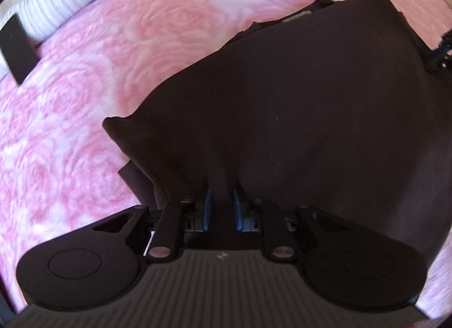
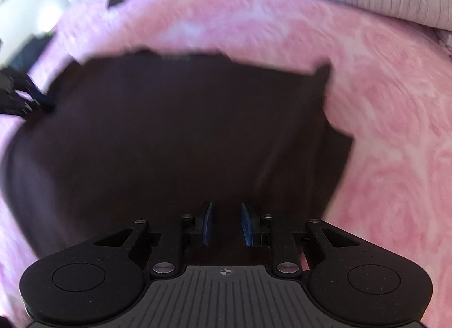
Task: Fold clothes
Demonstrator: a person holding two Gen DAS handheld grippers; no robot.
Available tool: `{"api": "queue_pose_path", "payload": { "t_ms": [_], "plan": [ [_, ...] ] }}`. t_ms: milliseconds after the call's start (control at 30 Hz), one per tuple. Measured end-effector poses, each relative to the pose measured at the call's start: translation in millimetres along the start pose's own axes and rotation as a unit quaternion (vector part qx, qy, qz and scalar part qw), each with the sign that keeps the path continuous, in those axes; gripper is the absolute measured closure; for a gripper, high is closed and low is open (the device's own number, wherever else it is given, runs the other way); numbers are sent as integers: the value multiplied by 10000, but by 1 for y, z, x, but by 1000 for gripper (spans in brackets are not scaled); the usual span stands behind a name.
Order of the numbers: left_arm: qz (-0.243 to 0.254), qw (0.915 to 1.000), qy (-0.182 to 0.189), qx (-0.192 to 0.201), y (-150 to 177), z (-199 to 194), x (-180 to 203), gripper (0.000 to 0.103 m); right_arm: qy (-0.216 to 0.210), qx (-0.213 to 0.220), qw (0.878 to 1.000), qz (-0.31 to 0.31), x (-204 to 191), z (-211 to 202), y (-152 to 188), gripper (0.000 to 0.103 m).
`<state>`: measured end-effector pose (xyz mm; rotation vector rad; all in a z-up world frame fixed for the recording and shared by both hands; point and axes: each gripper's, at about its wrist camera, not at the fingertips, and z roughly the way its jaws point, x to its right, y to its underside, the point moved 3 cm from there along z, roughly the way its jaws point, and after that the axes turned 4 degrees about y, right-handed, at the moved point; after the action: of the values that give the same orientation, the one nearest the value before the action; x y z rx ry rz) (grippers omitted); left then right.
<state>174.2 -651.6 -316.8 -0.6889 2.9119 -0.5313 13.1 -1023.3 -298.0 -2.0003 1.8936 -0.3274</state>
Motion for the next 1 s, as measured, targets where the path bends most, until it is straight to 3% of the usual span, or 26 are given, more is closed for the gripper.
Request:
{"api": "queue_pose_path", "payload": {
  "t_ms": [33, 167, 233, 333, 467, 600, 800, 900, 967, 1000],
  "plan": [
    [-35, 10000, -8, -12, -1, -2, -4, 79, 9, 83, 10000, 44, 5, -2, 2, 79],
    [-72, 9980, -622, -5, 1, -35, -23, 84, 752, 84, 9970, -177, 7, -26, 2, 79],
    [-166, 9976, -660, 131, 7, -60, -21, 84, 587, 250, 9980, -14, 1, -49, 6, 79],
    [-207, 9987, -398, 249, 26, -88, 10, 84, 184, 432, 9989, 65, -22, -77, 18, 79],
    [111, 9991, -314, -261, 66, -76, 54, 81, -444, 204, 9982, -346, -71, -75, 55, 79],
    [420, 9949, -509, -757, 103, -58, 76, 82, -197, -147, 9997, -54, -64, -56, 85, 79],
    [451, 9939, -797, -616, 113, -93, 56, 81, 425, -267, 9987, 26, -56, -82, 90, 79],
    [899, 9902, -981, -415, 112, -110, 41, 59, 428, -70, 9991, -38, -81, -103, 78, 79],
    [1352, 9852, -1015, -293, 110, -116, 31, 55, 442, 111, 9988, -175, -110, -113, 69, 77],
    [1608, 9814, -1024, -233, 109, -117, 26, 51, 400, 199, 9987, -262, -130, -115, 63, 59]
  ]
}}
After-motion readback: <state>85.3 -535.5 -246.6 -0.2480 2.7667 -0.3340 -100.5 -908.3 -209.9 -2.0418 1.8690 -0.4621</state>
